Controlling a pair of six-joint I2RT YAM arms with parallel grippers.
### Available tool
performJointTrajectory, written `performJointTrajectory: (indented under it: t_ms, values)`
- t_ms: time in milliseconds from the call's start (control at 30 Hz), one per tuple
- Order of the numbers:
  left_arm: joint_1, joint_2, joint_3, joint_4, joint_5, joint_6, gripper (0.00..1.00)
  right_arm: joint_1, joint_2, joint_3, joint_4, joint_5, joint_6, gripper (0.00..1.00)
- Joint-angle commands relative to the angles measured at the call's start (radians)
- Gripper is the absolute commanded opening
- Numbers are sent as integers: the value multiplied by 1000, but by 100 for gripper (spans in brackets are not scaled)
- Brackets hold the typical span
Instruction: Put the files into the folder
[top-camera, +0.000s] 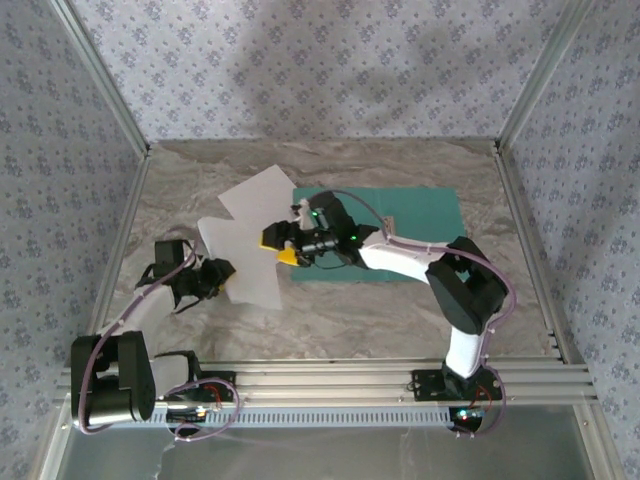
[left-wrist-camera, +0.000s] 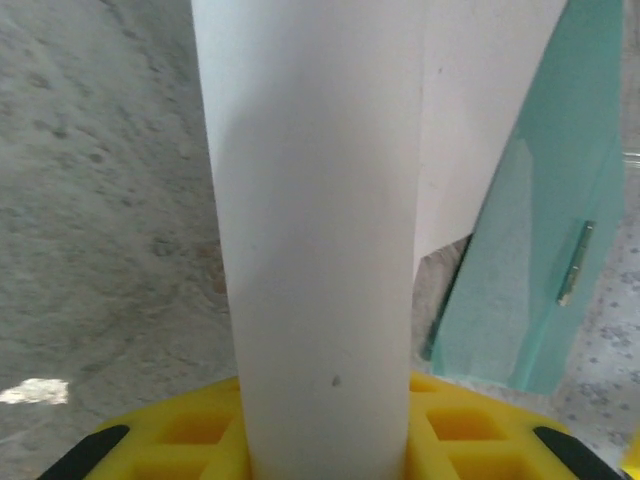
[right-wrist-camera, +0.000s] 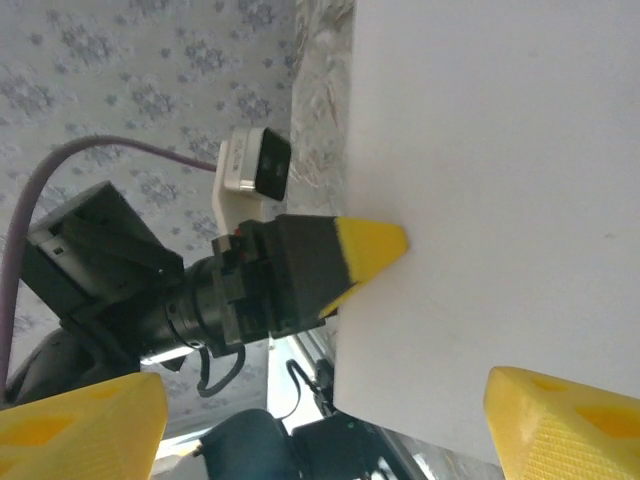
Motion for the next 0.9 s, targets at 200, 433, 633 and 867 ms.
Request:
performJointTrajectory:
  t_ms: [200,433,633,867]
  values:
    - [-32,-95,73,-3,94,-73,29,-92,-134,-231,272,-54,165,85]
    - [-75,-131,121,-4,109,-131,28,-129,-229,-388,355,-63,230,88]
    - [-137,-148,183,-3,102,-181,28,-138,-262,-458,460,-81,305,89]
    - [-212,-176,285,-45,83,-217,28,-159,-286,-505,589,-84,382,89]
